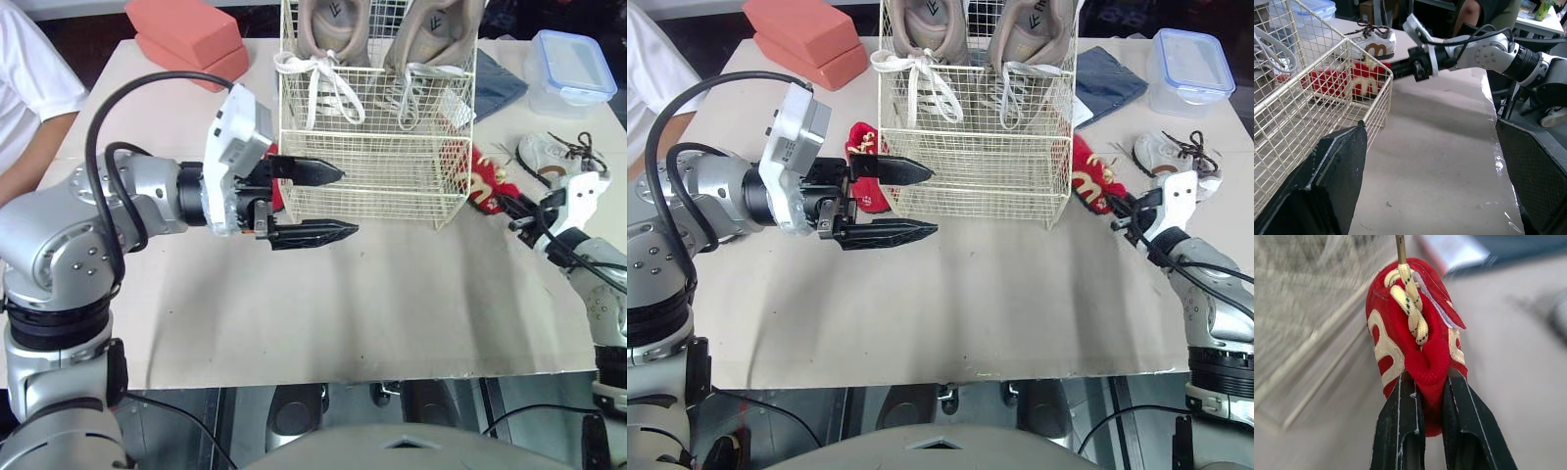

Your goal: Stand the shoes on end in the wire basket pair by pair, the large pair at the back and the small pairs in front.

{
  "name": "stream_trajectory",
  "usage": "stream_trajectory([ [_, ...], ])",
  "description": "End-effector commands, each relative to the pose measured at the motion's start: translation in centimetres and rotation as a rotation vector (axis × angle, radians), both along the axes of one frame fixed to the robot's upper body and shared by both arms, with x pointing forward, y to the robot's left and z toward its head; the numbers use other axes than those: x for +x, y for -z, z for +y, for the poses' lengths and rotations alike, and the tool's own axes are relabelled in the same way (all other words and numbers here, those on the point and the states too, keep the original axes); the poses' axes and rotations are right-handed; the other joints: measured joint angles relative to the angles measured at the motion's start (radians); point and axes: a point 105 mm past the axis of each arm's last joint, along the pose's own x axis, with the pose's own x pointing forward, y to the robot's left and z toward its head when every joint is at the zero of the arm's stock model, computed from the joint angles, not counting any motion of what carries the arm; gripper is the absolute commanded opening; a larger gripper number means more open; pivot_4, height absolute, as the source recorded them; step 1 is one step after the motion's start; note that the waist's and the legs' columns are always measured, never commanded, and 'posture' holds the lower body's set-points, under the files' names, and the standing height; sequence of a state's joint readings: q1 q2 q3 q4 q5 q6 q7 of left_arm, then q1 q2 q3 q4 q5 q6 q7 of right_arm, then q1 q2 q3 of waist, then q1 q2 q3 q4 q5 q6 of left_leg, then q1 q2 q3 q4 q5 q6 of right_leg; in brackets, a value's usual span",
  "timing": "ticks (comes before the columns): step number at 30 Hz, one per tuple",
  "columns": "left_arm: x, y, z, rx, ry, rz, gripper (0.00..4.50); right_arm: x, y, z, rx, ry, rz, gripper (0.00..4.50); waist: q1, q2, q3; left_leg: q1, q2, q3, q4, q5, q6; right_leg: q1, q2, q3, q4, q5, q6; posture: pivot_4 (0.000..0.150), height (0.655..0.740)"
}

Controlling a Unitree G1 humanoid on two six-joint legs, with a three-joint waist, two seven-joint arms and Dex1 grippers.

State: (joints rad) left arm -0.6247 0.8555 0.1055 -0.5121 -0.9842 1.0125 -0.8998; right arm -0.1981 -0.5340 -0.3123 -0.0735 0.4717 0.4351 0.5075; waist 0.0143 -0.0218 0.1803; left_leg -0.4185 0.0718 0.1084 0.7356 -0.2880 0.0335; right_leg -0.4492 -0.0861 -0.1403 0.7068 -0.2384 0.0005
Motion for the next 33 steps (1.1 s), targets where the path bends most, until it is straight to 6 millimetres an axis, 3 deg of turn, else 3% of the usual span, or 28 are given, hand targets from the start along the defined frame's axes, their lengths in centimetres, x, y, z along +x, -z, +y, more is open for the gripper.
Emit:
stream_trajectory([
  [1, -0.3, -1.1, -0.2, -0.005, 0.023, -0.065, 4.50, -0.5, -6.8, -1.6, 0.033, 0.077, -0.315, 0.03, 0.000, 0.001, 0.000, 0.000, 0.000, 0.000, 0.000, 0.000, 0.000, 0.000, 0.000, 0.000, 0.000, 0.000, 0.000, 0.150, 0.6860],
  [4, 0.2, -1.2, 0.2, -0.002, 0.008, -0.077, 4.50, -2.0, -10.9, -1.0, 0.051, 0.026, -0.537, 0.03, -0.001, 0.001, 0.001, 0.000, 0.000, 0.000, 0.000, 0.000, 0.000, 0.000, 0.000, 0.000, 0.000, 0.000, 0.000, 0.150, 0.6860],
  [7, 0.6, -1.5, 0.6, 0.003, -0.003, -0.091, 4.50, -3.7, -13.4, 1.6, -0.040, -0.103, -0.710, 0.03, -0.003, 0.005, 0.003, 0.000, 0.000, 0.000, -0.001, 0.000, 0.000, 0.000, 0.001, 0.000, 0.000, 0.000, 0.000, 0.150, 0.6860],
  [8, 0.9, -1.7, 1.0, 0.008, -0.018, -0.101, 4.50, -4.2, -13.7, 3.6, -0.126, -0.197, -0.732, 0.03, -0.003, 0.005, 0.003, 0.000, 0.000, 0.000, -0.002, 0.000, 0.000, -0.001, 0.001, 0.001, -0.001, 0.000, 0.000, 0.150, 0.6860],
  [10, 1.5, -2.1, 1.8, 0.017, -0.047, -0.120, 4.50, -5.2, -13.6, 6.6, -0.262, -0.366, -0.753, 0.03, -0.005, 0.005, 0.003, 0.001, 0.000, 0.001, -0.002, 0.000, 0.000, -0.001, 0.001, 0.001, -0.001, 0.000, 0.000, 0.150, 0.6860],
  [13, 1.9, -3.1, 3.4, 0.014, -0.091, -0.144, 4.50, -6.1, -13.5, 8.5, -0.356, -0.501, -0.761, 0.03, -0.005, 0.005, 0.003, 0.001, 0.001, 0.001, -0.003, 0.000, 0.000, 0.000, 0.002, 0.001, -0.002, 0.000, 0.000, 0.150, 0.6860],
  [17, 1.6, -4.3, 5.2, -0.025, -0.100, -0.147, 4.50, -7.0, -12.5, 10.0, -0.541, -0.682, -0.777, 0.03, -0.002, 0.005, 0.003, 0.000, 0.001, 0.001, -0.003, 0.000, 0.000, 0.000, 0.002, 0.000, -0.004, 0.000, 0.000, 0.150, 0.6860],
  [19, 0.4, -4.3, 5.4, -0.032, -0.052, -0.119, 4.50, -7.3, -12.8, 10.4, -0.590, -0.735, -0.817, 0.03, -0.001, 0.005, 0.003, 0.000, 0.001, 0.001, -0.004, 0.000, 0.000, 0.000, 0.002, 0.000, -0.007, 0.000, 0.000, 0.150, 0.6860],
  [24, -1.0, -4.8, 5.3, -0.067, -0.003, -0.090, 4.50, -8.4, -11.5, 11.9, -0.914, -0.961, -0.911, 0.03, 0.001, 0.004, 0.003, -0.001, 0.001, 0.000, -0.005, 0.000, 0.000, 0.001, 0.002, -0.002, -0.010, 0.000, 0.000, 0.150, 0.6860],
  [28, -0.8, -3.9, 4.8, -0.028, 0.002, -0.058, 4.50, -8.1, -10.5, 13.1, -1.108, -1.055, -1.027, 0.03, -0.002, 0.004, 0.003, 0.000, 0.001, 0.000, -0.005, 0.000, 0.000, 0.001, 0.002, -0.002, -0.010, 0.000, 0.000, 0.150, 0.6860],
  [33, -0.1, -1.4, 3.6, 0.074, 0.026, -0.005, 4.50, -7.5, -10.4, 15.0, -1.171, -1.067, -1.179, 0.03, -0.002, 0.004, 0.003, 0.000, 0.001, 0.000, -0.004, 0.000, 0.000, 0.001, 0.002, -0.002, -0.009, 0.000, 0.000, 0.150, 0.6860],
])
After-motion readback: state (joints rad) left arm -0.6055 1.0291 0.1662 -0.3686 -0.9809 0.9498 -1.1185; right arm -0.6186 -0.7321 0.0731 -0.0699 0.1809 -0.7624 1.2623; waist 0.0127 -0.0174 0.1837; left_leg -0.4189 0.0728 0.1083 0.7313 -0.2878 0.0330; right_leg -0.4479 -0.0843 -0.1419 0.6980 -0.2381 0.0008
